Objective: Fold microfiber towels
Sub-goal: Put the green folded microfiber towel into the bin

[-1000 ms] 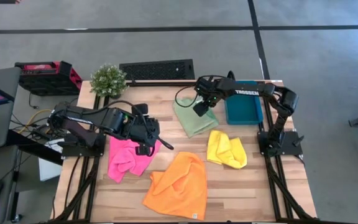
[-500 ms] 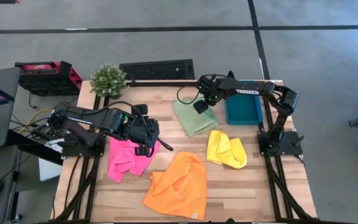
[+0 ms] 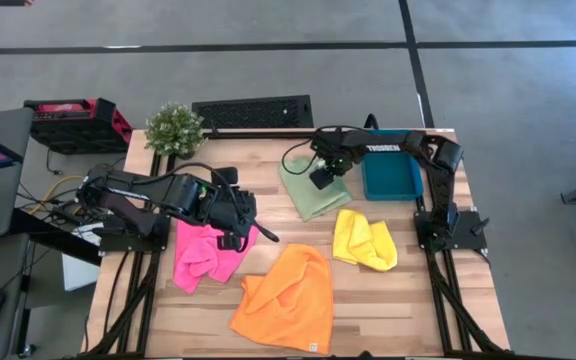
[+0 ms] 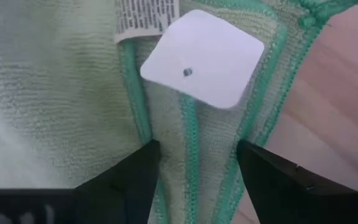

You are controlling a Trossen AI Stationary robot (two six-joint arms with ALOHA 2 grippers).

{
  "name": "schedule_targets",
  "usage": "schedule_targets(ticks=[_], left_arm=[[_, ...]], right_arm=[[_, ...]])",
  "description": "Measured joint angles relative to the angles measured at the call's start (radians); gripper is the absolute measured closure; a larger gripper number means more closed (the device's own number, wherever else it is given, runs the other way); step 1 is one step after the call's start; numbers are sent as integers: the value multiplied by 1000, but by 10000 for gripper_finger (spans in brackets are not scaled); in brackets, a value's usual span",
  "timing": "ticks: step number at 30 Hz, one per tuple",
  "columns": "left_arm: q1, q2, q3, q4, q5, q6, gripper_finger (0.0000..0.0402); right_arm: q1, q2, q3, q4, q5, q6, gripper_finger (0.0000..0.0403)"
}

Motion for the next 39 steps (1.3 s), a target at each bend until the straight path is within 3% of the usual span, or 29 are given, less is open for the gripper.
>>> schedule_targets(ticks=[9,12,20,31,39], left_arm=[[0,0,0,-1,-4,0,242],[0,0,0,-1,-4,0,242],[0,0,0,-1,-4,0,242],[0,0,0,0,-3,-3,242],[0,0,0,-1,-3,-5,242]], right_arm=[[1,16,11,2,2,-6,175],[-1,17,11,10,2,-6,219],[0,19,9,30,-7,-30,383],[6,-71,4,16,10,-35,391],[-1,-119,5,-79,117,-12,394]])
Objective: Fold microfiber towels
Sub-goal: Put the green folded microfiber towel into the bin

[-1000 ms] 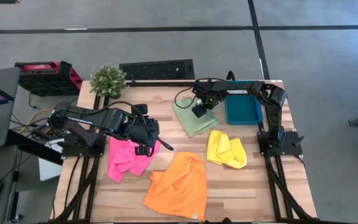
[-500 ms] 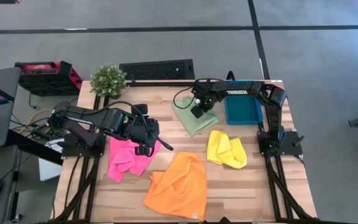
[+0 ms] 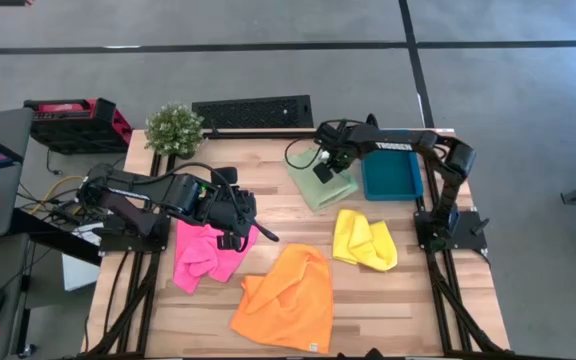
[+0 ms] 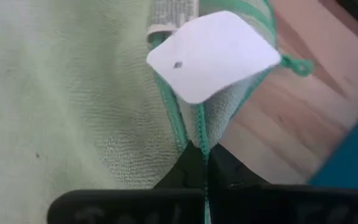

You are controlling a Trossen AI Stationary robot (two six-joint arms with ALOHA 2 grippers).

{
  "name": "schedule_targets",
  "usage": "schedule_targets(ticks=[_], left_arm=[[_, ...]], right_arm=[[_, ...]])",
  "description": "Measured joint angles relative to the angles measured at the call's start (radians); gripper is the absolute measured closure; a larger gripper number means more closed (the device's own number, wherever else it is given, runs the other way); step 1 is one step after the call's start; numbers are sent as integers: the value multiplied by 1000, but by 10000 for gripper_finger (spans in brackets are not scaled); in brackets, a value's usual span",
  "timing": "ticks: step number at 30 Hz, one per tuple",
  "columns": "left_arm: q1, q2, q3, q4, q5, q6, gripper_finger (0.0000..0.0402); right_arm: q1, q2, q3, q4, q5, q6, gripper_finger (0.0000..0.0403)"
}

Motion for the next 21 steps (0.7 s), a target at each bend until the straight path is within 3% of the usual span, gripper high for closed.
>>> schedule_targets(ticks=[13,21], left_arm=[[0,0,0,0,0,7,242],[0,0,0,0,0,13,242]], right_arm=[[0,-94,1,-139,144,73,392],[0,-179,2,-211,180,101,394]])
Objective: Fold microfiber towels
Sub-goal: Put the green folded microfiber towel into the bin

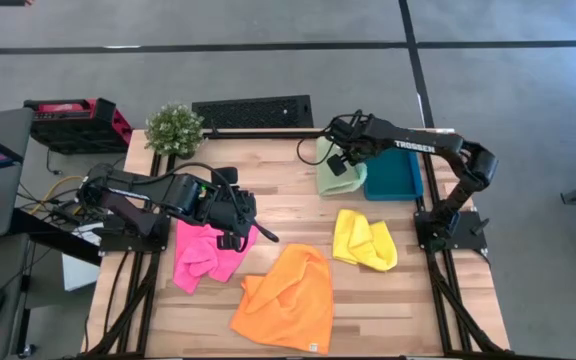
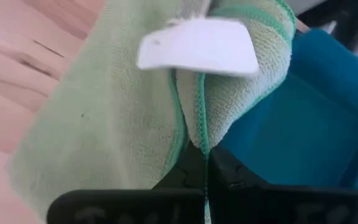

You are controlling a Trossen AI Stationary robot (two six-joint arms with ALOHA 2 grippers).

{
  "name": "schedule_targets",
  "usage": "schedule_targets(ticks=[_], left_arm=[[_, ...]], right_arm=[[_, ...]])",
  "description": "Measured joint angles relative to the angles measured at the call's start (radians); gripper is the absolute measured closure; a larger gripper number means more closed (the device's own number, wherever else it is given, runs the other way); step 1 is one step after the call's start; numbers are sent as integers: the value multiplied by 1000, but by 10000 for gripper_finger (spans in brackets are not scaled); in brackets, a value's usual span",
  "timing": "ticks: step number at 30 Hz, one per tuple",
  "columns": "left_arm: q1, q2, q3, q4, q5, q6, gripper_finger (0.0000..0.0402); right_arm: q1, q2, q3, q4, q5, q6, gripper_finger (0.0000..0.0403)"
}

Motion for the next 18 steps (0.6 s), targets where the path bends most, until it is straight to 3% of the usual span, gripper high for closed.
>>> schedule_targets(ticks=[10,18], left_arm=[[0,0,0,0,0,11,242],[0,0,0,0,-8,12,242]], right_arm=[[-24,-24,1,-246,159,95,394],[-65,-24,1,-327,194,111,389]])
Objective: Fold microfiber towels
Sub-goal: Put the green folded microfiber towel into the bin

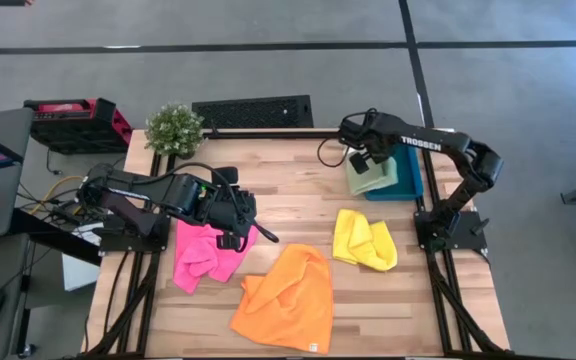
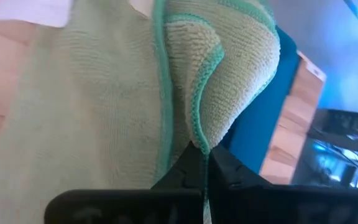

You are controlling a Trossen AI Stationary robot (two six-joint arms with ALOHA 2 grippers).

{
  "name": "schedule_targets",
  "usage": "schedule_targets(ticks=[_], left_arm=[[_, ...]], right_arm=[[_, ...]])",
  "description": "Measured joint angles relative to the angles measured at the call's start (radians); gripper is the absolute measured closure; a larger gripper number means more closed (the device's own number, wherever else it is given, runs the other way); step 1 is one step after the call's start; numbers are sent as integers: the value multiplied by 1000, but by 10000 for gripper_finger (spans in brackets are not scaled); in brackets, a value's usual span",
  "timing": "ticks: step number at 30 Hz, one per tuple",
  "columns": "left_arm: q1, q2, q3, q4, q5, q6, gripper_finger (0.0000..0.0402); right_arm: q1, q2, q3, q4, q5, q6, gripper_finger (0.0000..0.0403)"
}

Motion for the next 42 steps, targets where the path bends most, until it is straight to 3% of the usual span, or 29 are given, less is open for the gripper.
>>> schedule_targets(ticks=[7,22,28,37,42], left_arm=[[0,0,0,0,-1,0,242],[0,0,0,0,-4,-1,242],[0,0,0,0,-4,-1,242],[0,0,0,0,-4,-2,242],[0,0,0,0,-4,-2,242]], right_arm=[[-45,0,-15,-88,69,67,389],[-150,0,-170,-57,98,95,389],[-153,1,-180,-8,147,53,377],[-153,1,-180,30,143,33,376],[-153,1,-180,35,136,33,355]])
